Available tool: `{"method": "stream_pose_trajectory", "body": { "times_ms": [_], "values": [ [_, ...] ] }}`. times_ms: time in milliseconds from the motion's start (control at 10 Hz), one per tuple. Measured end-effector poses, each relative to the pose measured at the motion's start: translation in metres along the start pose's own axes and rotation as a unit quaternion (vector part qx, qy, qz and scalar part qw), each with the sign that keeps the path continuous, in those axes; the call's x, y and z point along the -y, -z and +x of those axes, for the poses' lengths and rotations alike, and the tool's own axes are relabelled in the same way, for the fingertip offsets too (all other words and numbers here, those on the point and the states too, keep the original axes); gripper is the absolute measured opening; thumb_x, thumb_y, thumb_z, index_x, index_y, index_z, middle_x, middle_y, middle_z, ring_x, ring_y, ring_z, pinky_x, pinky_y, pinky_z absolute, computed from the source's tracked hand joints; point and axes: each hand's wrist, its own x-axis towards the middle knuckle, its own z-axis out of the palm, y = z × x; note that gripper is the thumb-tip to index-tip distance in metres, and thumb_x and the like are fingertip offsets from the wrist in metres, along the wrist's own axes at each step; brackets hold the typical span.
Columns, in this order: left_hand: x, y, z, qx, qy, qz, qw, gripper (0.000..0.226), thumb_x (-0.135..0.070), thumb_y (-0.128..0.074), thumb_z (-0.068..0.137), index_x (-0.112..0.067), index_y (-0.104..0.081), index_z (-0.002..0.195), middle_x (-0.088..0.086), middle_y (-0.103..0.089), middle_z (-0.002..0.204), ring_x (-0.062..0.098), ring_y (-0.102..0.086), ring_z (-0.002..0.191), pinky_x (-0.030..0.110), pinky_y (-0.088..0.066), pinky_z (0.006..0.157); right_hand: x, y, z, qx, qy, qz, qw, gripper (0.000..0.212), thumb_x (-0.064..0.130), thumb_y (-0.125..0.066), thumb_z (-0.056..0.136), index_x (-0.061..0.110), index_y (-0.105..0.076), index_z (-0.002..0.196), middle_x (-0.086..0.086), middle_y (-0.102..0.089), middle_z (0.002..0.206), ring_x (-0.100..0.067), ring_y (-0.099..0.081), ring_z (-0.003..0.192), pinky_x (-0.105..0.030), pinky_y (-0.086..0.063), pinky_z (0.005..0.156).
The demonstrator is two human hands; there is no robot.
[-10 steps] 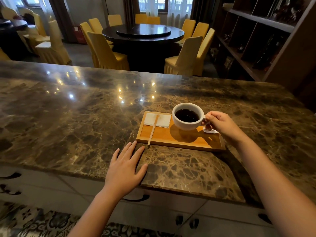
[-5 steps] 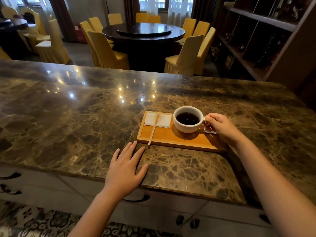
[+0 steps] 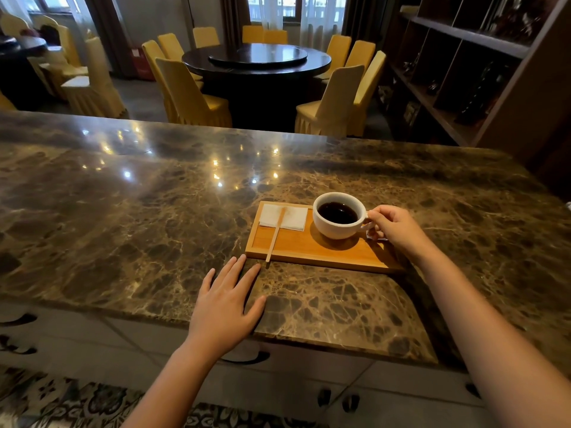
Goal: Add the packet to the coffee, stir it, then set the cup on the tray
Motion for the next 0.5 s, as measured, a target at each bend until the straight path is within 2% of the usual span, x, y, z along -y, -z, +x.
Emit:
{"method": "stream_pose_trajectory", "body": {
  "times_ms": [100,200,300,400,500],
  "values": [
    [0.0,0.001,0.0,0.002,0.0,0.0,1.0,0.061,-0.057,-0.028,0.084,-0.026,-0.038,0.137,0.005,-0.031,0.147,0.012,-0.015,0.135,0.046,-0.014,0.11,-0.002,0.0,0.0,-0.031,-0.017,-0.001,0.999,0.018,0.022,-0.047,0.096,0.014,-0.063,0.094,-0.012,-0.067,0.089,-0.022,-0.064,0.076,-0.027,-0.054,0.064],
    [0.0,0.001,0.0,0.003,-0.001,0.003,1.0,0.061,-0.057,-0.028,0.084,-0.026,-0.037,0.137,0.004,-0.031,0.147,0.011,-0.014,0.134,0.046,-0.013,0.11,0.0,0.002,-0.003,-0.056,-0.023,-0.014,0.998,0.02,0.023,-0.05,0.094,0.011,-0.061,0.106,-0.008,-0.065,0.092,-0.018,-0.063,0.076,-0.023,-0.051,0.062],
    [-0.001,0.002,0.001,0.008,-0.001,0.0,1.0,0.062,-0.057,-0.027,0.084,-0.026,-0.037,0.137,0.005,-0.031,0.147,0.012,-0.014,0.135,0.046,-0.013,0.11,0.005,0.009,-0.018,-0.118,-0.022,-0.106,0.987,0.021,0.025,-0.055,0.092,0.013,-0.06,0.108,-0.003,-0.06,0.099,-0.018,-0.059,0.087,-0.028,-0.05,0.069],
    [-0.002,0.002,0.0,0.011,-0.004,-0.005,1.0,0.063,-0.058,-0.027,0.084,-0.026,-0.036,0.137,0.006,-0.03,0.147,0.013,-0.014,0.135,0.047,-0.013,0.11,0.007,0.011,-0.037,-0.132,-0.029,-0.173,0.975,0.018,0.025,-0.057,0.09,0.014,-0.062,0.104,-0.002,-0.06,0.098,-0.018,-0.056,0.09,-0.031,-0.048,0.073],
    [0.0,0.003,0.003,0.022,-0.01,0.002,1.0,0.065,-0.059,-0.023,0.083,-0.026,-0.033,0.139,0.006,-0.027,0.149,0.014,-0.012,0.136,0.046,-0.01,0.11,0.004,0.001,-0.062,-0.107,-0.021,-0.301,0.947,0.015,0.028,-0.059,0.088,0.017,-0.064,0.097,-0.002,-0.064,0.097,-0.016,-0.057,0.087,-0.032,-0.049,0.071]
  ]
}}
